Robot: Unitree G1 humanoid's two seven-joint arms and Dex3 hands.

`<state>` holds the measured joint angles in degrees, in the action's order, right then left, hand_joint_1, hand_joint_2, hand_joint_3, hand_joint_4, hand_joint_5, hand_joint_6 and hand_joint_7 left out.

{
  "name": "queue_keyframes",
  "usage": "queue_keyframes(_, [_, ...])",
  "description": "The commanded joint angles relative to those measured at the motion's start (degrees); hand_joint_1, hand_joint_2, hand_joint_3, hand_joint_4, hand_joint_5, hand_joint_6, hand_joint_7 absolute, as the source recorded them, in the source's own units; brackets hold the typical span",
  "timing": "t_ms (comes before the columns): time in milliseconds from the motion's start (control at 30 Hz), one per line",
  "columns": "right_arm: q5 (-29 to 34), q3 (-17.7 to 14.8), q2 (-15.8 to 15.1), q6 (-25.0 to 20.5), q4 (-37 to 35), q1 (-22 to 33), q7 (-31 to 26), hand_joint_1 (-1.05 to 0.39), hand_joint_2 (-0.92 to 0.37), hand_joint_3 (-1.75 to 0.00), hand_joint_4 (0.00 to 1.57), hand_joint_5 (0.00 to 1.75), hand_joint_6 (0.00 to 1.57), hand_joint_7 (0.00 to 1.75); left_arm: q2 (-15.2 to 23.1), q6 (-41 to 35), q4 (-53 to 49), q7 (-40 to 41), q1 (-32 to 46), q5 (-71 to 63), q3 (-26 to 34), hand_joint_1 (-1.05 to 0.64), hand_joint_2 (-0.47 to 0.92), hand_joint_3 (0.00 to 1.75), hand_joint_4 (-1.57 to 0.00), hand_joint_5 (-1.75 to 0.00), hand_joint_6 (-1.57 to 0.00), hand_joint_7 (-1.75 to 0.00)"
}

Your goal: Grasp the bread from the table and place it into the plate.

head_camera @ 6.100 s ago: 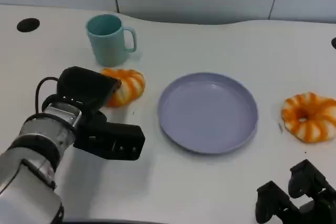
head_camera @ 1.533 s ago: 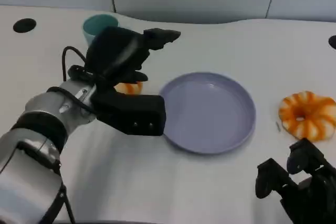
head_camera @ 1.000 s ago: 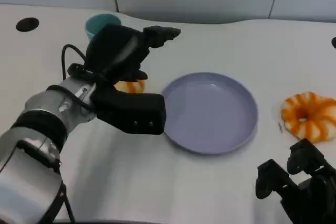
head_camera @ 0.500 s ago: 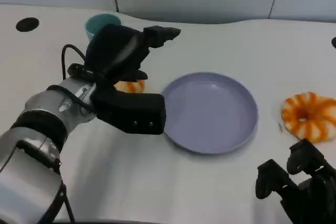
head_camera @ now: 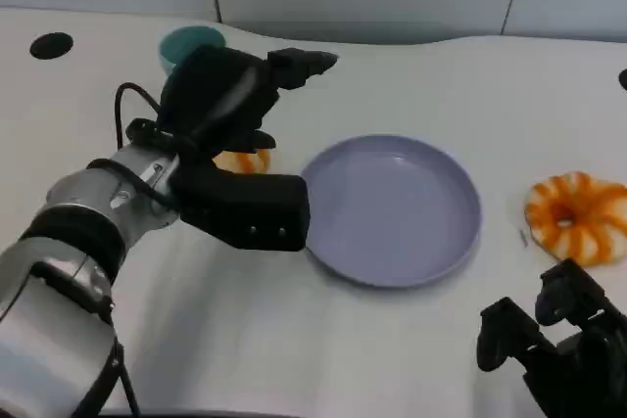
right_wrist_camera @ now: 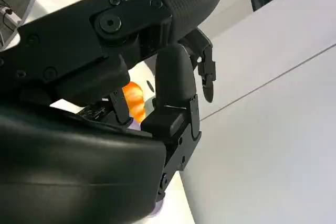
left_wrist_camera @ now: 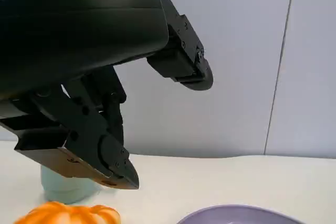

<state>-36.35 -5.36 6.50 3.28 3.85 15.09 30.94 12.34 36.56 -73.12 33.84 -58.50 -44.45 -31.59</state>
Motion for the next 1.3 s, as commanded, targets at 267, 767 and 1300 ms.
queue_keyframes(267, [-0.2,-0.5,-0.1,0.6,0.1,0.0,0.4,-0.45,-0.88,0.00,0.76,1.75,0.63,1.75,0.8,0.1,-0.1,0.9,-0.9,-0.2,-0.2,0.19,0.58,0.00,-1.21,-0.66,-1.44,0.00])
queue_keyframes(767, [-0.1,-0.7,-0.1,1.0,-0.6,-0.4,0.9,-0.46,-0.88,0.00,0.76,1.75,0.64,1.75,0.8,0.4,-0.3,0.9,-0.8,0.0,-0.1,0.21,0.57,0.00,-1.21,-0.66,-1.44,0.00])
queue_keyframes(1300, [0.2,-0.9,-0.1,1.1,-0.7,-0.6,0.8,-0.46,-0.88,0.00,0.76,1.75,0.64,1.75,0.8,0.1,-0.3,1.2,-0.9,-0.2,-0.3,0.21,0.57,0.00,-1.21,-0.65,-1.44,0.00])
